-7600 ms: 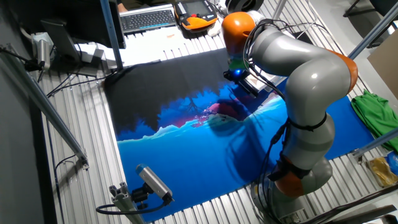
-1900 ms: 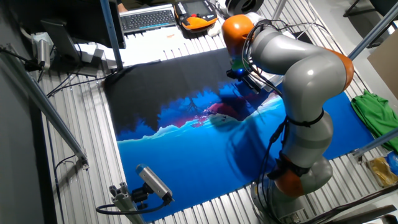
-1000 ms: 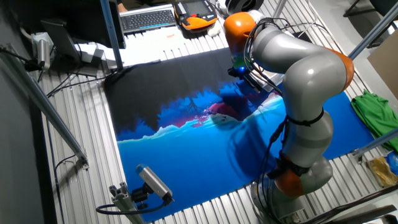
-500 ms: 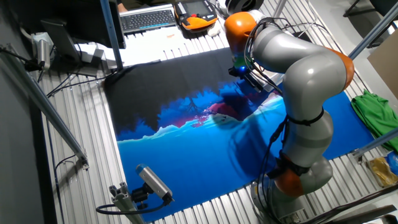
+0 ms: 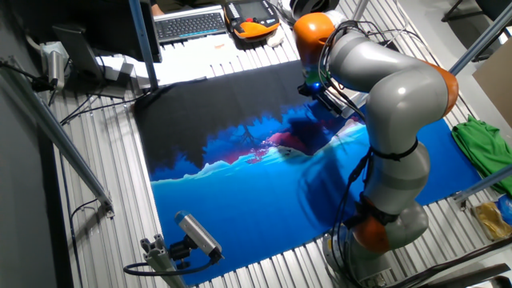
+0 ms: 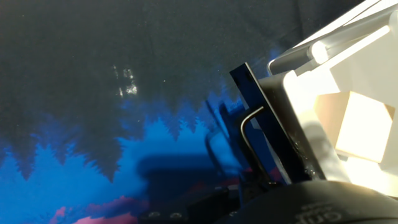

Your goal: Use the gripper to push and close the drawer

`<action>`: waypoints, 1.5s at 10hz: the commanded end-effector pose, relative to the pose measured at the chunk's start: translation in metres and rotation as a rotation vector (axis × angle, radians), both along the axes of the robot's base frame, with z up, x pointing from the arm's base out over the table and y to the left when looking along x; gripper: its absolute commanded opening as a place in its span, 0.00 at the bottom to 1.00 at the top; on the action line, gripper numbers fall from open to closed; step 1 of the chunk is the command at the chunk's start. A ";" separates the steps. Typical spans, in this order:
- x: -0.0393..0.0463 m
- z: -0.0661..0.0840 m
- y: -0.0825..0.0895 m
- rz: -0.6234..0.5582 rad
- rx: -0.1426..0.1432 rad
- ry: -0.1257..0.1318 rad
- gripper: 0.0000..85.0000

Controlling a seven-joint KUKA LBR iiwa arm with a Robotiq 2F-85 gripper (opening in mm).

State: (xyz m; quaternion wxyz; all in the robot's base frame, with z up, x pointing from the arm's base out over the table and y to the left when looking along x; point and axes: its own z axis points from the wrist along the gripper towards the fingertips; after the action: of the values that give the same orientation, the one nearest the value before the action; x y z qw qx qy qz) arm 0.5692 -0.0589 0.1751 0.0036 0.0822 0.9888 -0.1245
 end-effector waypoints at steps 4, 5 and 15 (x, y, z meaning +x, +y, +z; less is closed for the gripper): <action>0.0017 -0.001 -0.002 0.004 0.000 -0.001 0.00; 0.0022 -0.001 -0.004 0.005 0.000 0.000 0.00; 0.0023 -0.004 -0.017 0.027 0.000 -0.002 0.00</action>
State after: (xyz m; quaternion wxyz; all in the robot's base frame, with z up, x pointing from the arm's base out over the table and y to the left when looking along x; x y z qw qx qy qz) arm 0.5717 -0.0763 0.1716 0.0065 0.0692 0.9898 -0.1245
